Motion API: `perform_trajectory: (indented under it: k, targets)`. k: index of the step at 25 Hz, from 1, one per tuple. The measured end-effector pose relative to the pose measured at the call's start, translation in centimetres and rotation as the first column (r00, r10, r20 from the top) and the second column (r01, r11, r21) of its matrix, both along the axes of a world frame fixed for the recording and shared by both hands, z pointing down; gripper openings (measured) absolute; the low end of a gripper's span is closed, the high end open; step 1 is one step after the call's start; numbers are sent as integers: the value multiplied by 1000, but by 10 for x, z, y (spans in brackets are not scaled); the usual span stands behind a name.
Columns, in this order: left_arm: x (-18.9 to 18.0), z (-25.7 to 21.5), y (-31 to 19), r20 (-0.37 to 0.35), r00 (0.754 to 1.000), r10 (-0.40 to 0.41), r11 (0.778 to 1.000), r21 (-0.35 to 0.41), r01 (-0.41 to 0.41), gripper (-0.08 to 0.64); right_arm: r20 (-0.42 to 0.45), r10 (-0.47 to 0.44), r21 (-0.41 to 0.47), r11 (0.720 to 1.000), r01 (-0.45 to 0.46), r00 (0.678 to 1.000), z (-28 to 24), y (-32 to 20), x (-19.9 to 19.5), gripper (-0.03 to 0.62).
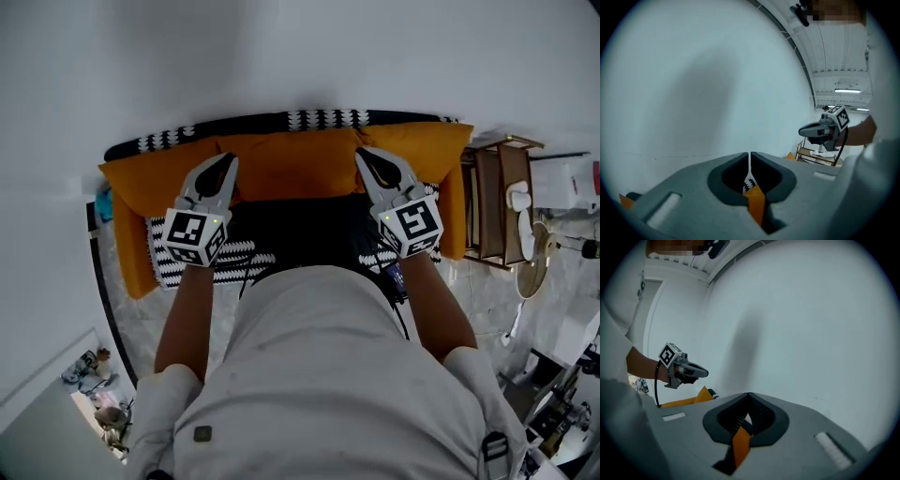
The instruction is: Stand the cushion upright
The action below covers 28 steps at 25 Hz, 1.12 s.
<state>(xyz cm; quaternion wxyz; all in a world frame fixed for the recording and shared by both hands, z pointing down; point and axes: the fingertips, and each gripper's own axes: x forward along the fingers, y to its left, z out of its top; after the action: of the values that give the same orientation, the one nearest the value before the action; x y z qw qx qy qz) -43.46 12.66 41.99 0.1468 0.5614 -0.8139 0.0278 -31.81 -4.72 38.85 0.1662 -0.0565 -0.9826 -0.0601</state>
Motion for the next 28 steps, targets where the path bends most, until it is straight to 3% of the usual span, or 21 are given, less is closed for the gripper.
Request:
perform_trajectory:
  k: [7,12,19,28]
  targets:
    - [21,-28,11,52,998,-31,999,16,31,3,59,-67,11,998,67,996,-31,12,23,11]
    - [55,-36,8,130,991,-41,999,-24,44,3,78,-112,13,994,112,991,-39,13,54,11]
    - [146,-46,5,108,991,-74,997,-8,75,3,94,-177,-8,984,179,980,-40,16,129,11]
    - [272,-57,12,134,986,-102,994,-11,104,3,109,-222,-26,974,225,969,-35,29,240,11]
